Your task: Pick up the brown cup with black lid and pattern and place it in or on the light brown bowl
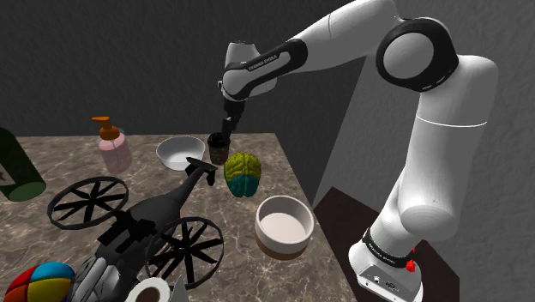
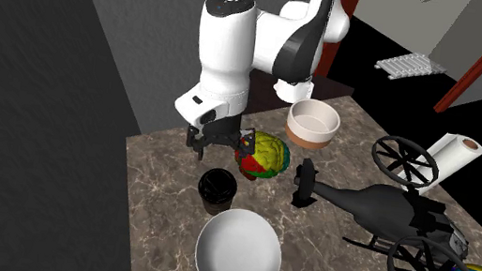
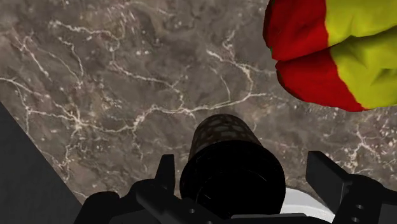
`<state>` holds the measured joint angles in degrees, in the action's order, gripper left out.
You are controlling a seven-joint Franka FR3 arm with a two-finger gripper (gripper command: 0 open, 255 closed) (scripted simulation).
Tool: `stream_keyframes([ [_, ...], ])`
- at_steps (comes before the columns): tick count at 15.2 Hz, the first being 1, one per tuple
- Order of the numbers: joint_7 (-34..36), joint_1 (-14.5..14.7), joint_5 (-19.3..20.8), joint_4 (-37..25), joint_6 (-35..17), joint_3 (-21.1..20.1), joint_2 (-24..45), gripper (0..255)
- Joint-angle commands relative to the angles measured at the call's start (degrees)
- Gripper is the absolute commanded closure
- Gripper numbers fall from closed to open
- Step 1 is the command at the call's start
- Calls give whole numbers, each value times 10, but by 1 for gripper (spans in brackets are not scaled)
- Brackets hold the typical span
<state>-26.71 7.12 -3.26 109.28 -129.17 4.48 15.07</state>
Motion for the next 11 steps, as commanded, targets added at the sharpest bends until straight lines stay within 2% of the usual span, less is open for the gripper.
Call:
stream_keyframes([
  [1, -11, 1, 0, -25, -1, -4, 25, 0],
  [8, -14, 1, -4, -14, -47, -6, 60, 0],
  [11, -14, 1, -4, -14, -47, -6, 60, 0],
])
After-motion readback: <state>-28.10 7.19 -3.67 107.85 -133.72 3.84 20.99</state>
